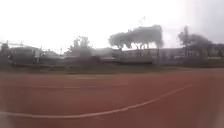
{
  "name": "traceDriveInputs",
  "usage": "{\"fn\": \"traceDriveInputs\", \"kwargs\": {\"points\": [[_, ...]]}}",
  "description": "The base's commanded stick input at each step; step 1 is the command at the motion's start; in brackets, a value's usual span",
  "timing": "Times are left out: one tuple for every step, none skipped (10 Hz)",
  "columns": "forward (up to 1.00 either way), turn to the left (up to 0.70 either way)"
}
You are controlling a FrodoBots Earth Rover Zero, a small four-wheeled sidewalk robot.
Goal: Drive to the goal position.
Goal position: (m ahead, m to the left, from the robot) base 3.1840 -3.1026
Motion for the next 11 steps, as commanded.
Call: {"fn": "traceDriveInputs", "kwargs": {"points": [[0.50,0.00],[0.50,0.00],[0.50,0.00],[0.50,0.00],[0.50,0.00],[0.50,0.00],[0.50,0.00],[0.50,0.00],[0.50,0.00],[0.50,0.00],[0.50,0.00]]}}
